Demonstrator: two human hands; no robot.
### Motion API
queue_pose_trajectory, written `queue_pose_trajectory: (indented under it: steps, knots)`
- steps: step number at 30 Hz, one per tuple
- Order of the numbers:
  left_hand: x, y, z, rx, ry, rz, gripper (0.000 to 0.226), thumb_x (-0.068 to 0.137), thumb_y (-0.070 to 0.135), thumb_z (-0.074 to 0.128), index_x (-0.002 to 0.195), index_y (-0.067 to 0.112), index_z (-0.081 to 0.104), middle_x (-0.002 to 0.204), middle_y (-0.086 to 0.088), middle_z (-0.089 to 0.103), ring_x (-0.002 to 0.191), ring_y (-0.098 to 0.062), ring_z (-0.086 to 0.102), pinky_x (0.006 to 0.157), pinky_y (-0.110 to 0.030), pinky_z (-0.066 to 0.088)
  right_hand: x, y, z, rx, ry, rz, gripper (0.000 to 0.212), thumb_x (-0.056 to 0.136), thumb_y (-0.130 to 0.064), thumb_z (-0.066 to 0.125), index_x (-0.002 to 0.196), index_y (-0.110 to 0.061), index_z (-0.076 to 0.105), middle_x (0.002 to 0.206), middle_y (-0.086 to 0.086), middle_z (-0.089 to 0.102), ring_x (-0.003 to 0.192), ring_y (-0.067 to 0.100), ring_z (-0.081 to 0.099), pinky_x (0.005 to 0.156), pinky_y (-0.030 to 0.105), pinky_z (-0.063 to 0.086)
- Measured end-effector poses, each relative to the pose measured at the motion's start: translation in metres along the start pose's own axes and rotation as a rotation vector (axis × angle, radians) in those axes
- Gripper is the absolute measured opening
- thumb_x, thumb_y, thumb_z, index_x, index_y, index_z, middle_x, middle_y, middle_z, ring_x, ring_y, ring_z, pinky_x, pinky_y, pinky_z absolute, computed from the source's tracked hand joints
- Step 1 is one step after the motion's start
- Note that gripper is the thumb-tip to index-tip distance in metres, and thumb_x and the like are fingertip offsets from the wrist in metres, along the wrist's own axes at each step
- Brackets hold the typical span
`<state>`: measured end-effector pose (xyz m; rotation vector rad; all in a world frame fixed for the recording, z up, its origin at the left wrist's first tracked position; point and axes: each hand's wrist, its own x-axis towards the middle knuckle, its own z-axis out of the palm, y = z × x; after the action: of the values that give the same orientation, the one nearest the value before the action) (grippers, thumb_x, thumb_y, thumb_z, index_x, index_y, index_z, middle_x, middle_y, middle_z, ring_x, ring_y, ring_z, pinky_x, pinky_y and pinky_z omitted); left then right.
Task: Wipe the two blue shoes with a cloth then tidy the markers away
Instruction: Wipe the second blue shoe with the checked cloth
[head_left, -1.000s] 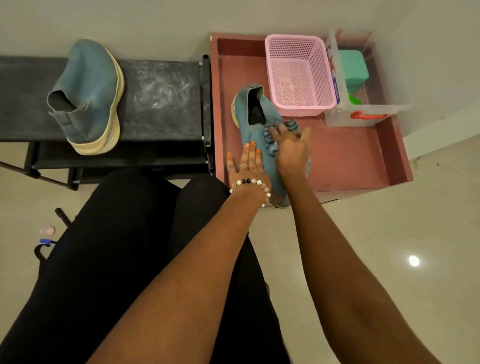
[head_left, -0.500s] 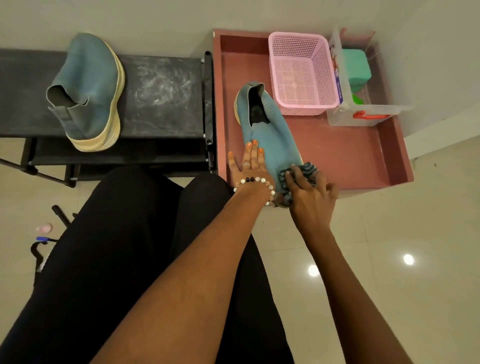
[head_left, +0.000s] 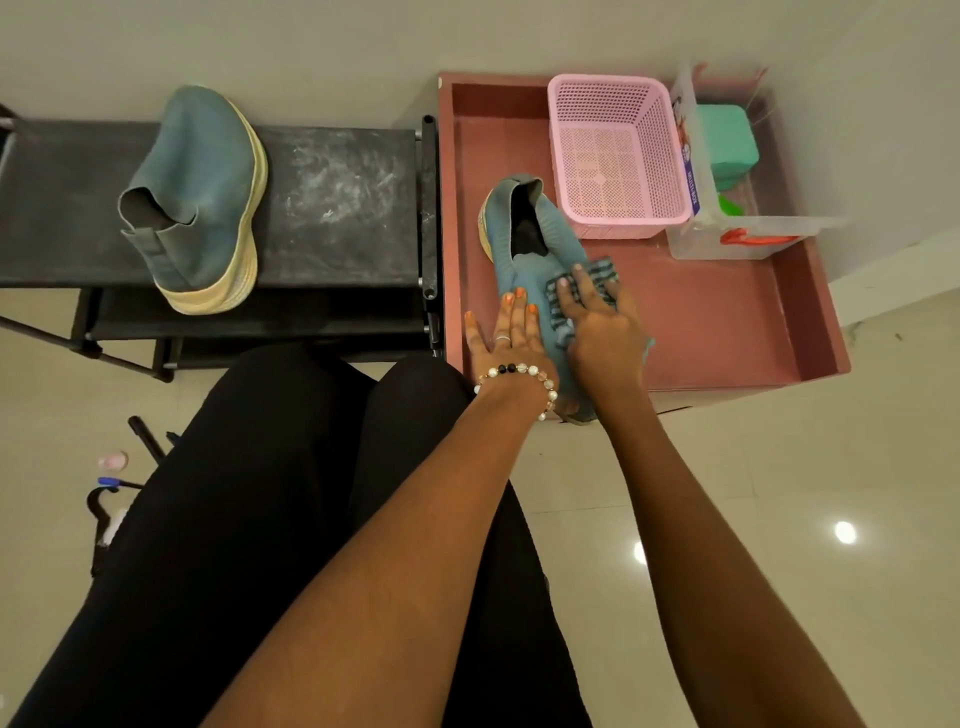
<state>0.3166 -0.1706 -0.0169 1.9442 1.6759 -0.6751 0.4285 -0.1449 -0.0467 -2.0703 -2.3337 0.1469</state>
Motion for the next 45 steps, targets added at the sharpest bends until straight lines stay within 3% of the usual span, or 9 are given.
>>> queue_pose_trajectory:
  steps: [2, 8, 10, 13, 22, 28, 34, 41, 45]
  knots:
    - [0.000, 0.001, 0.000, 0.008, -0.008, 0.006, 0.110, 0.088, 0.064, 0.045, 0.142, 0.005, -0.030, 0.146, -0.015, -0.042, 0.136, -0.029, -0.037, 0.107, -0.066, -0.015, -0.029, 0.008, -0.001, 0.068, -0.018, 0.051, 0.052, 0.082, -0.014, 0.050, 0.134, -0.019, 0.052, 0.146, 0.002, 0.042, 0.123, 0.044, 0.041, 0.091, 0.049, 0.048]
    - [0.000, 0.002, 0.003, -0.003, 0.033, -0.013, 0.090, 0.097, 0.038, 0.043, 0.145, 0.003, -0.026, 0.148, -0.016, -0.039, 0.137, -0.031, -0.035, 0.109, -0.063, -0.013, -0.073, 0.015, -0.003, 0.202, 0.084, 0.058, 0.057, 0.064, -0.005, 0.045, 0.118, -0.006, 0.065, 0.132, 0.015, 0.056, 0.091, 0.042, 0.060, 0.075, 0.040, 0.053]
    - [0.001, 0.003, 0.002, -0.015, 0.040, -0.010, 0.087, 0.098, 0.032, 0.041, 0.146, 0.002, -0.025, 0.148, -0.016, -0.039, 0.138, -0.031, -0.034, 0.110, -0.062, -0.012, -0.055, 0.009, -0.004, 0.124, 0.000, 0.082, 0.052, 0.073, -0.009, 0.044, 0.121, -0.006, 0.062, 0.137, 0.017, 0.050, 0.102, 0.045, 0.056, 0.087, 0.048, 0.048]
    - [0.002, 0.000, 0.002, -0.007, 0.027, 0.003, 0.095, 0.096, 0.046, 0.044, 0.145, 0.004, -0.026, 0.148, -0.015, -0.039, 0.138, -0.030, -0.034, 0.108, -0.063, -0.014, -0.017, 0.005, -0.006, -0.023, -0.164, 0.080, 0.051, 0.091, -0.015, 0.045, 0.141, -0.014, 0.041, 0.155, 0.010, 0.024, 0.138, 0.039, 0.025, 0.111, 0.055, 0.016]
    - [0.001, 0.001, 0.001, -0.013, 0.055, 0.008, 0.080, 0.100, 0.032, 0.035, 0.145, 0.002, -0.025, 0.149, -0.014, -0.038, 0.138, -0.029, -0.034, 0.110, -0.061, -0.013, 0.024, -0.003, 0.003, -0.048, 0.003, -0.053, 0.050, 0.095, -0.010, 0.042, 0.145, -0.011, 0.034, 0.156, 0.012, 0.018, 0.143, 0.040, 0.005, 0.114, 0.053, 0.003]
    - [0.007, 0.000, 0.010, -0.012, 0.067, 0.006, 0.099, 0.094, 0.057, 0.040, 0.143, 0.003, -0.028, 0.148, -0.015, -0.039, 0.138, -0.029, -0.034, 0.109, -0.057, -0.017, -0.014, 0.002, 0.005, 0.074, 0.013, -0.041, 0.063, 0.079, 0.000, 0.057, 0.139, -0.009, 0.043, 0.149, 0.011, 0.035, 0.141, 0.039, 0.019, 0.114, 0.051, 0.016]
    - [0.004, 0.005, 0.009, -0.047, 0.107, -0.002, 0.071, 0.101, 0.021, 0.027, 0.144, 0.001, -0.026, 0.149, -0.015, -0.038, 0.139, -0.030, -0.032, 0.113, -0.050, -0.013, -0.094, 0.017, -0.003, 0.438, 0.151, 0.081, 0.058, 0.065, 0.004, 0.050, 0.120, -0.009, 0.064, 0.132, 0.010, 0.056, 0.129, 0.033, 0.043, 0.108, 0.046, 0.033]
    - [0.010, 0.004, 0.010, -0.088, 0.065, -0.013, 0.102, 0.093, 0.052, 0.047, 0.144, 0.004, -0.028, 0.149, -0.013, -0.039, 0.138, -0.027, -0.034, 0.111, -0.053, -0.015, 0.001, 0.013, 0.007, 0.138, 0.132, -0.090, 0.040, 0.074, -0.001, 0.066, 0.114, -0.005, 0.066, 0.133, 0.018, 0.054, 0.124, 0.047, 0.045, 0.092, 0.060, 0.040]
    - [0.008, 0.005, 0.009, -0.055, 0.070, -0.020, 0.090, 0.099, 0.040, 0.040, 0.142, 0.000, -0.028, 0.149, -0.015, -0.038, 0.138, -0.029, -0.033, 0.112, -0.054, -0.013, 0.042, -0.008, 0.007, 0.055, 0.186, -0.107, 0.034, 0.081, -0.008, 0.064, 0.115, -0.008, 0.066, 0.136, 0.010, 0.053, 0.129, 0.039, 0.043, 0.089, 0.056, 0.042]
